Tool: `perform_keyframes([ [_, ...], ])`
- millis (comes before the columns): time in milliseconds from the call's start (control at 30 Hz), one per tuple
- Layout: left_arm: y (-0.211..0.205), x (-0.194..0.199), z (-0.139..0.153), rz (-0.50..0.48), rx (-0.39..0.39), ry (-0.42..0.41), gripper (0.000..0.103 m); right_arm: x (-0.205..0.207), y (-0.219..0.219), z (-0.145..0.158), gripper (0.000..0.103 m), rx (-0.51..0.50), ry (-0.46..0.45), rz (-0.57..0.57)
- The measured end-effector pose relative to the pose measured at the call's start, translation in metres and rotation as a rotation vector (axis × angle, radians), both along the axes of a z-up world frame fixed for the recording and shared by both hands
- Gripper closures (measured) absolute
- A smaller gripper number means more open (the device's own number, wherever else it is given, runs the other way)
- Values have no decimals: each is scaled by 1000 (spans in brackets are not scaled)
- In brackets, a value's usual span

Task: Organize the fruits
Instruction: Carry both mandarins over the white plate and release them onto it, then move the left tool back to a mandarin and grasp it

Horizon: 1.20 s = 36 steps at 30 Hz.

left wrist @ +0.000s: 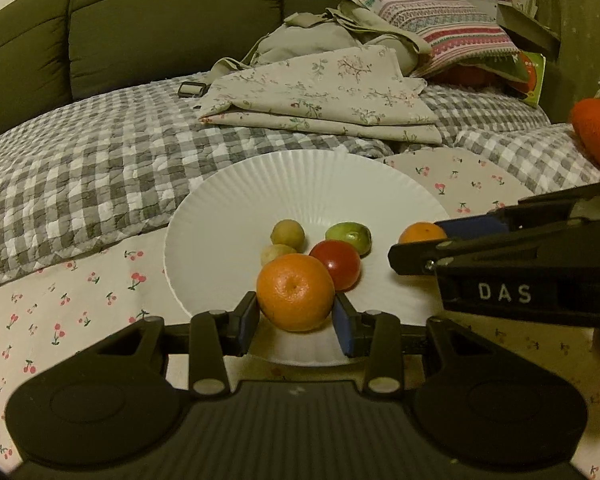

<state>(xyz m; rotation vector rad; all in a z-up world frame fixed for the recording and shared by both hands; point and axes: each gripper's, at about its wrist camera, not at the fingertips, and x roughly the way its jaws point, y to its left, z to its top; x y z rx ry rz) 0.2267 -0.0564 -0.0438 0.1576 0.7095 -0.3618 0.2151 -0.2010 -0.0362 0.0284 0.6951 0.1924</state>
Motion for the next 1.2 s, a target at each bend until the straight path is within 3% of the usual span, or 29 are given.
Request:
perform_keyframes([
  [533,1,8,-2,-16,-5,5,63,7,-8,-3,68,36,11,-26],
  [567,1,8,-2,-17,-7,8,62,7,-8,-3,66,42,11,-29],
  [600,2,7,-1,-15,-12,12,62,6,-10,-1,55,51,7,-32],
  [667,4,5,1,-8,-21,18,62,5,-11,2,46,65,-4,-39],
  [733,7,-1,4,1,-32,10,49,4,-11,5,46,70,-10,-38],
  [800,9,-6,9,14,-35,-11,44,3,-12,8,46,76,-12,-50],
  [1200,32,-32,32,69,-69,-3,44,-5,-31,28,46,175,1,-114],
])
